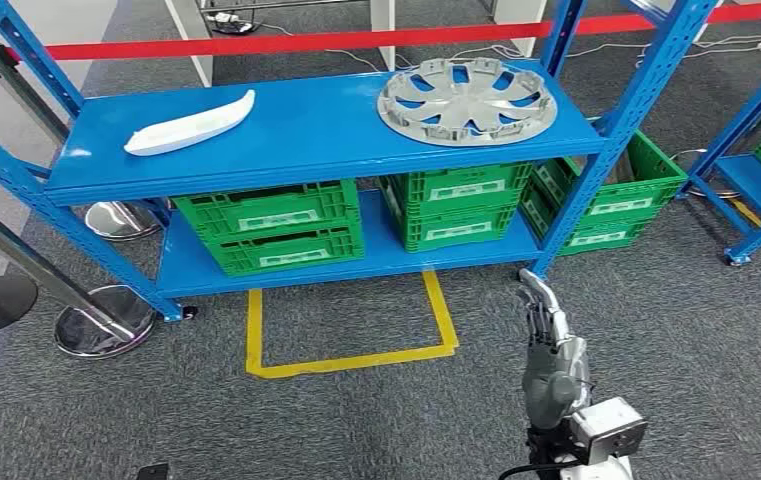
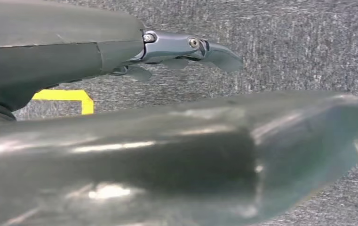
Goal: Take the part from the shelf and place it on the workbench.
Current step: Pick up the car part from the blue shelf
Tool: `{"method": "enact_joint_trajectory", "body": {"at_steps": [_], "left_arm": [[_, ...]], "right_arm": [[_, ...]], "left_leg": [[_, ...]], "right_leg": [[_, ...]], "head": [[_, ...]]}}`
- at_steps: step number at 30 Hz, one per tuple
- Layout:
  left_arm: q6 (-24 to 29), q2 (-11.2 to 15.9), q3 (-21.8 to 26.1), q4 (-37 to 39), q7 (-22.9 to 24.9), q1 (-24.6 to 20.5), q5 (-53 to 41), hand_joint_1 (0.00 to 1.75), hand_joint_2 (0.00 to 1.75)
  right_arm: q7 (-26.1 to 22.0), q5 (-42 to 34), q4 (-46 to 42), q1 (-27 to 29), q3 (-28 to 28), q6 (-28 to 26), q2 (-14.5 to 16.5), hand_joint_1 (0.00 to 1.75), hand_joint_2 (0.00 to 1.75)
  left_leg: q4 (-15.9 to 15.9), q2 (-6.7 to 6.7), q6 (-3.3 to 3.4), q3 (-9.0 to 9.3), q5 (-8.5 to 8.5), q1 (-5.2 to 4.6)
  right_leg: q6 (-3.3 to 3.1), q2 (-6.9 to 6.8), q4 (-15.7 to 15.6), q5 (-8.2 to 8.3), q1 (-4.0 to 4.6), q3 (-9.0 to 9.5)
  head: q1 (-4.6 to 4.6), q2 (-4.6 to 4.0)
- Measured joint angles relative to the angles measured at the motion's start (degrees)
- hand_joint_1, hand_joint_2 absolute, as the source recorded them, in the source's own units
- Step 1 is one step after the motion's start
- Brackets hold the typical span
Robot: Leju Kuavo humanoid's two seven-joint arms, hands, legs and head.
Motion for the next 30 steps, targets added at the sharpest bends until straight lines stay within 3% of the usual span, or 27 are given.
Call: {"method": "enact_joint_trajectory", "body": {"at_steps": [2, 4, 6, 7, 11, 13, 15, 16, 17, 19, 20, 21, 22, 26, 28, 30], "left_arm": [[-0.05, 0.05, 0.00, 0.00, 0.01, 0.04, 0.01, 0.00, 0.00], [-0.13, 0.16, 0.00, 0.00, 0.00, 0.08, 0.03, 0.00, 0.00], [-0.15, 0.23, 0.00, 0.00, -0.02, 0.01, 0.06, 0.00, 0.00], [-0.15, 0.25, 0.00, 0.00, -0.03, -0.03, 0.07, 0.00, 0.00], [-0.15, 0.26, 0.02, 0.00, -0.06, 0.04, 0.13, 0.00, 0.00], [-0.15, 0.24, 0.02, 0.00, -0.08, -0.02, 0.14, 0.00, 0.00], [-0.17, 0.23, 0.02, 0.01, -0.09, -0.03, 0.15, 0.00, 0.00], [-0.19, 0.23, 0.02, 0.02, -0.10, 0.02, 0.16, 0.00, 0.00], [-0.22, 0.23, 0.02, 0.02, -0.11, 0.07, 0.17, 0.00, 0.00], [-0.30, 0.21, 0.02, 0.02, -0.12, 0.14, 0.17, 0.00, 0.00], [-0.33, 0.19, 0.02, 0.02, -0.13, 0.12, 0.17, 0.00, 0.00], [-0.36, 0.19, 0.02, 0.02, -0.13, 0.07, 0.16, 0.00, 0.00], [-0.37, 0.19, 0.02, 0.02, -0.14, 0.04, 0.16, 0.00, 0.00], [-0.37, 0.23, 0.02, 0.04, -0.14, -0.02, 0.16, 0.00, 0.00], [-0.35, 0.26, 0.02, 0.04, -0.14, -0.15, 0.16, 0.00, 0.00], [-0.36, 0.28, 0.02, 0.04, -0.14, -0.12, 0.15, 0.00, 0.00]], "right_arm": [[0.08, 0.00, 0.01, 0.09, 0.00, -0.02, -0.01, 0.00, 0.00], [0.19, 0.00, 0.02, 0.22, 0.00, -0.03, -0.02, 0.00, 0.00], [0.25, -0.01, 0.01, 0.27, -0.01, -0.02, -0.03, 0.00, 0.00], [0.28, -0.02, 0.01, 0.29, -0.01, -0.01, -0.03, 0.00, 0.00], [0.31, -0.07, -0.01, 0.36, -0.01, -0.01, -0.11, 0.00, 0.00], [0.32, -0.07, -0.03, 0.31, 0.01, 0.00, -0.20, 0.00, 0.00], [0.34, -0.09, -0.03, 0.44, 0.02, 0.01, -0.33, 0.00, 0.00], [0.35, -0.11, -0.01, 0.52, 0.02, 0.02, -0.41, 0.00, 0.00], [0.37, -0.13, 0.01, 0.57, 0.01, 0.03, -0.50, 0.00, 0.00], [0.40, -0.16, 0.02, 0.56, 0.01, 0.08, -0.64, 0.00, 0.00], [0.44, -0.19, 0.04, 0.54, 0.01, 0.10, -0.69, 0.00, 0.00], [0.46, -0.22, 0.06, 0.50, 0.02, 0.11, -0.73, 0.00, 0.00], [0.51, -0.25, 0.08, 0.54, 0.02, 0.14, -0.75, 0.00, 0.00], [0.54, -0.35, 0.10, 0.75, -0.05, 0.29, -0.79, 0.00, 0.00], [0.52, -0.37, 0.09, 0.66, -0.05, 0.44, -0.79, 0.00, 0.00], [0.51, -0.38, 0.09, 0.66, -0.05, 0.61, -0.79, 0.00, 0.00]], "left_leg": [[-1.85, 0.00, 0.07, 0.61, 1.96, 0.03], [-8.45, 0.00, 0.50, 3.21, 6.43, 0.03], [-14.94, 0.02, 1.17, 6.12, 8.55, -0.17], [-16.51, 0.02, 1.49, 6.78, 8.45, -0.29], [-17.67, -0.08, 2.82, 7.80, 7.75, -0.16], [-17.81, -0.09, 3.36, 8.38, 7.47, -0.05], [-17.78, -0.09, 3.69, 8.66, 7.02, -0.14], [-17.78, -0.10, 3.72, 8.95, 6.73, -0.18], [-17.77, -0.11, 3.70, 9.37, 6.39, -0.20], [-17.77, -0.14, 3.50, 10.61, 5.52, -0.21], [-17.77, -0.14, 3.30, 11.19, 5.09, -0.24], [-17.74, -0.13, 3.02, 11.53, 4.69, -0.28], [-17.73, -0.11, 2.67, 11.69, 4.35, -0.33], [-16.08, -0.07, 1.46, 12.04, 3.43, -0.39], [-11.17, -0.08, 0.79, 9.54, 1.84, -0.21], [-4.09, -0.07, 0.28, 4.98, -0.68, 0.00]], "right_leg": [[0.05, 0.08, 0.00, -0.19, 0.00, 0.28], [0.27, 0.20, -0.02, -0.66, 0.00, 0.89], [0.84, 0.27, -0.03, -1.22, 0.17, 1.21], [1.19, 0.26, -0.06, -1.34, 0.24, 1.34], [2.69, 0.13, 1.53, -1.72, 0.21, 1.11], [3.04, 0.10, 6.89, -4.19, 0.17, -2.00], [3.27, 0.10, 13.98, -6.65, 0.16, -6.62], [3.34, 0.10, 15.78, -6.66, 0.17, -8.25], [3.37, 0.10, 15.56, -5.51, 0.17, -8.86], [3.20, 0.07, 9.69, -0.58, 0.17, -7.31], [2.96, 0.02, 6.46, 1.15, 0.24, -6.16], [2.57, -0.05, 3.75, 1.88, 0.37, -5.11], [2.10, -0.10, 2.27, 2.10, 0.50, -4.48], [0.57, 0.04, 1.36, 1.37, 0.33, -2.98], [0.06, 0.01, 1.22, 0.80, 0.11, -1.99], [-0.22, 0.03, 1.22, -0.04, 0.10, -1.13]], "head": [[0.00, -0.01], [0.00, -0.01], [0.03, -0.01], [0.07, 0.00], [0.26, -0.01], [0.60, -0.01], [0.76, -0.01], [0.76, -0.01], [0.77, -0.01], [0.78, -0.01], [0.74, -0.01], [0.72, 0.00], [0.66, 0.01], [0.42, 0.01], [0.31, 0.00], [0.26, 0.00]]}}
